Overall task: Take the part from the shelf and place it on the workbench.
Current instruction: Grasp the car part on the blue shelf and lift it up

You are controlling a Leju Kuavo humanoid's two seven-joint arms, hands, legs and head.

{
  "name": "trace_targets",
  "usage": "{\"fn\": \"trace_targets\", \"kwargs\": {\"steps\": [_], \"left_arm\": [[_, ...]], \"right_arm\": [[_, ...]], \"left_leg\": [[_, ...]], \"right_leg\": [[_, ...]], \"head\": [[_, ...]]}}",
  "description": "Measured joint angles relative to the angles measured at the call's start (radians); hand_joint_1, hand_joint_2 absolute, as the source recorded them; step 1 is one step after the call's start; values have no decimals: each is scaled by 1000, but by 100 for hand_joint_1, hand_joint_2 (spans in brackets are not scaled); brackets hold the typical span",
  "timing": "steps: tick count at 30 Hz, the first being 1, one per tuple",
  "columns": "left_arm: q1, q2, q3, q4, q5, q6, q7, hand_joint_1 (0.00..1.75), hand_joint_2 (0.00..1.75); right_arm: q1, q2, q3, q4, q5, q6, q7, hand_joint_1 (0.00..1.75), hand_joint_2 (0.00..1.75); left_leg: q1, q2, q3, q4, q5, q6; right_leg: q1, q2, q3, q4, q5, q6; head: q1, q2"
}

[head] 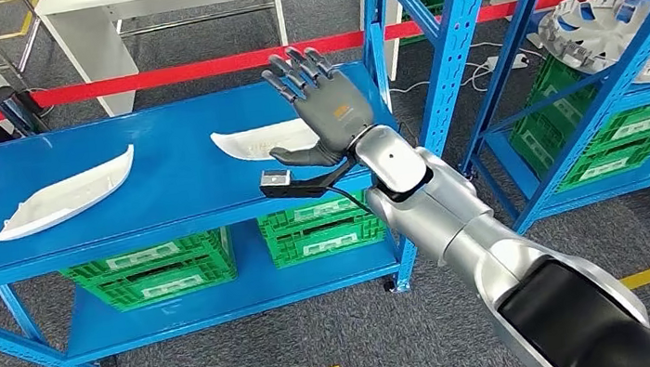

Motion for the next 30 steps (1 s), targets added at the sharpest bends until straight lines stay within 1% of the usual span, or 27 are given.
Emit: {"fn": "trace_targets", "kwargs": {"steps": [1,2,3,4,6,7,8,9,11,12,13,14,15,16,17,18,19,21,22,23,24,25,26,27,28,29,30], "left_arm": [[0,0,0,0,-1,0,0,0,0],[0,0,0,0,-1,0,1,0,0],[-1,0,0,0,-2,0,1,0,0],[-2,0,0,0,-2,0,1,0,0],[-3,1,0,0,-2,0,1,0,0],[-1,2,0,0,-2,0,1,0,0],[0,2,0,0,-2,0,1,0,0],[1,3,0,0,-2,0,2,0,0],[2,4,0,0,-2,0,2,0,0],[1,4,0,1,-2,0,1,0,0],[1,3,0,1,-2,0,0,0,0],[1,3,0,2,-2,-1,0,0,0],[0,3,0,2,-3,-1,-1,0,0],[1,2,0,2,-3,-2,-1,0,0],[1,1,0,2,-4,-2,-1,0,0],[0,1,0,2,-5,-3,-1,0,0],[-1,1,0,2,-5,-4,-1,0,0],[-2,1,0,2,-9,-7,1,0,0],[-3,1,0,2,-11,-8,3,0,0],[-2,1,0,2,-13,-10,6,0,0],[-2,1,0,2,-14,-11,8,0,0],[-2,0,0,2,-15,-11,10,0,0],[-2,0,0,2,-16,-12,11,0,0],[-3,-1,0,2,-17,-13,11,0,0],[-4,-2,0,2,-17,-14,11,0,0],[-6,-3,0,3,-18,-16,11,0,0],[-6,-4,0,3,-18,-17,10,0,0]], "right_arm": [[0,0,-3,2,-4,1,-4,0,0],[0,0,-7,3,-8,2,-7,0,0],[-1,1,-11,5,-10,2,-9,0,0],[-1,1,-13,6,-12,2,-11,0,0],[1,2,-15,10,-14,2,-14,0,0],[4,2,-16,12,-14,2,-16,0,0],[7,2,-16,14,-14,2,-17,0,0],[8,2,-16,16,-14,2,-17,0,0],[8,2,-17,19,-15,2,-17,0,0],[8,2,-18,20,-17,4,-19,0,0],[8,2,-20,21,-20,6,-21,0,0],[9,2,-22,24,-23,9,-24,0,0],[11,1,-25,27,-28,13,-28,0,0],[15,1,-30,31,-34,16,-32,0,0],[19,0,-36,35,-41,18,-36,0,0],[21,-2,-43,41,-49,21,-39,0,0],[25,-5,-50,48,-56,26,-42,0,0],[39,-13,-63,65,-73,44,-53,0,0],[51,-18,-70,74,-82,57,-61,0,0],[64,-23,-77,83,-91,71,-70,0,0],[75,-29,-84,91,-99,86,-78,0,0],[83,-34,-90,99,-105,101,-86,0,0],[87,-38,-95,106,-110,117,-91,0,0],[89,-41,-99,112,-113,132,-95,0,0],[90,-43,-102,117,-116,148,-98,0,0],[91,-44,-104,122,-118,164,-99,0,0],[92,-45,-106,127,-121,179,-101,0,0]], "left_leg": [[0,1,3,7,0,-6],[0,2,0,26,-3,-11],[0,3,-12,54,-14,-15],[1,5,-38,102,-33,-19],[4,5,-113,219,-80,-29],[5,6,-145,259,-94,-32],[6,6,-163,268,-89,-34],[7,6,-163,241,-63,-36],[10,7,-125,113,28,-42],[10,9,-106,52,52,-39],[9,10,-92,11,66,-33],[8,11,-87,-5,65,-23],[6,11,-84,-9,57,-11],[7,9,-79,-7,61,-2],[8,8,-74,-8,58,5],[9,7,-68,-9,55,12],[10,7,-62,-10,51,17],[9,6,-52,-10,40,24],[9,4,-45,-10,34,25],[8,3,-38,-10,27,25],[8,0,-30,-10,20,25],[6,-1,-20,-10,13,23],[5,-2,-11,-11,6,21],[3,-1,-3,-11,-1,18],[2,-1,3,-12,-7,14],[2,-1,8,-12,-10,8],[1,-1,11,-9,-10,1]], "right_leg": [[-2,0,13,-8,9,-6],[-6,-1,26,-14,15,-11],[-10,-2,38,-17,16,-16],[-12,-3,45,-19,13,-17],[-13,-3,56,-18,1,-19],[-14,-2,61,-18,-5,-18],[-16,-1,67,-16,-12,-16],[-18,0,75,-15,-20,-12],[-23,0,93,-12,-37,-3],[-23,0,98,-10,-45,3],[-22,0,100,-9,-52,9],[-21,0,101,-7,-55,15],[-19,0,101,-6,-57,21],[-18,0,101,-2,-60,26],[-19,-1,96,13,-61,31],[-19,-2,80,43,-65,35],[-21,-2,51,91,-75,39],[-22,-3,-34,218,-115,46],[-22,-3,-73,264,-132,47],[-21,-3,-100,282,-134,46],[-21,-3,-108,264,-114,43],[-19,-3,-98,211,-73,38],[-16,-3,-77,137,-20,28],[-11,-3,-56,72,16,20],[-7,-3,-39,25,35,14],[-3,-2,-28,-1,45,8],[-1,-2,-23,-5,39,6]], "head": [[0,0],[-1,0],[-3,0],[-5,0],[-7,0],[-7,0],[-7,0],[-7,0],[-7,0],[-9,0],[-9,0],[-10,0],[-11,0],[-10,0],[-9,0],[-8,0],[-7,0],[-4,0],[-4,0],[-3,0],[-2,0],[-1,0],[-1,0],[0,0],[0,0],[1,0],[2,0]]}}
